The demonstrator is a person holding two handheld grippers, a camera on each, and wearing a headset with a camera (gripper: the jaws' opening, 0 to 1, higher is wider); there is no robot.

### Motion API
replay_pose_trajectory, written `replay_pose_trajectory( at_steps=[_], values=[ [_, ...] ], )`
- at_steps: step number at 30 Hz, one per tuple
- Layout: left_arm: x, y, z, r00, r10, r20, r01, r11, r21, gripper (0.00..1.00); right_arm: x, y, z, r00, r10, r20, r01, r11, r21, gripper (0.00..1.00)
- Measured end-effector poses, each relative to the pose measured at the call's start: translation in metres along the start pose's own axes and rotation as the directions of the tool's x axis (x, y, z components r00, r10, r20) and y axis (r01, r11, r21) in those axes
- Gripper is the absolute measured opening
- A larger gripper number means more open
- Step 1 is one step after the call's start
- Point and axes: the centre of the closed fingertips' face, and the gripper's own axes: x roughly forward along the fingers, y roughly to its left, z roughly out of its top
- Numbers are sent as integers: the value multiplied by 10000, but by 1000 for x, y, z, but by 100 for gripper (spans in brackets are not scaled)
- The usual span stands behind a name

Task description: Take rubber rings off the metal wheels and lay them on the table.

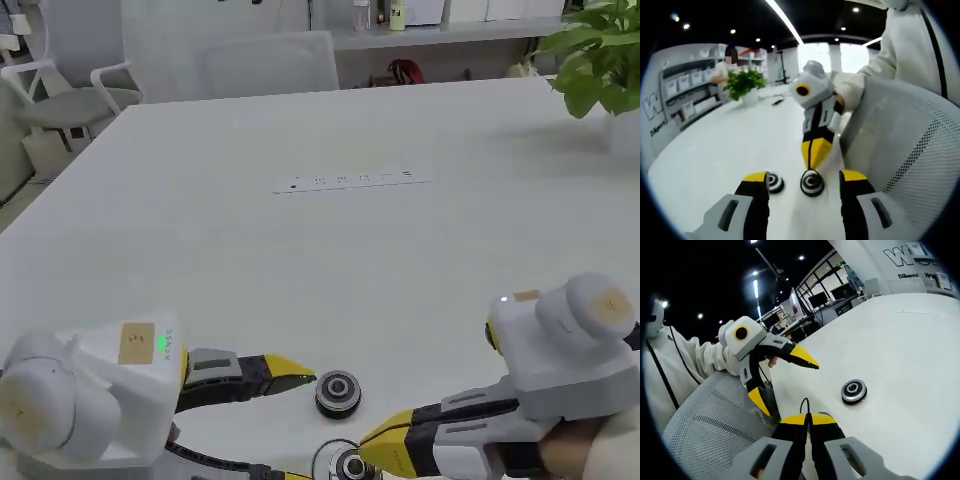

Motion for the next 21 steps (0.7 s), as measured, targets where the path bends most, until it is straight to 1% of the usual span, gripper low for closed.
replay_pose_trajectory(
  at_steps=[1,2,5,8,10,12,15,17,19,21],
  values=[
    [-2,1,1,10000,34,-33,-34,10000,-91,61,-1,-4,1,9997,-232,-18,232,9996,-157,0],
    [-4,2,2,9999,67,-101,-69,9998,-180,63,-2,-5,1,9994,-335,-9,335,9993,-139,0],
    [-11,1,11,10000,97,-19,-98,9998,-188,72,-6,-6,5,9992,-329,222,329,9995,14,0],
    [-17,-1,15,9999,91,-46,-92,9999,-139,75,-8,-7,7,9985,-502,197,504,9987,-117,0],
    [-22,-1,17,9999,139,-33,-140,9999,-88,77,-10,-5,9,9986,-478,222,482,9987,-180,0],
    [-28,2,16,9997,231,-123,-233,9996,-149,79,-11,-3,11,9986,-484,207,489,9986,-220,0],
    [-38,5,14,9988,409,-277,-412,9991,-121,87,-16,-2,13,9982,-555,227,560,9982,-230,0],
    [-48,7,11,9972,559,-499,-567,9983,-133,90,-18,0,15,9980,-571,288,578,9981,-222,0],
    [-58,11,7,9940,820,-725,-835,9964,-172,92,-21,2,17,9976,-608,343,616,9979,-218,0],
    [-68,14,5,9913,1076,-760,-1100,9935,-285,95,-24,3,19,9971,-636,409,644,9977,-204,0]
  ],
)
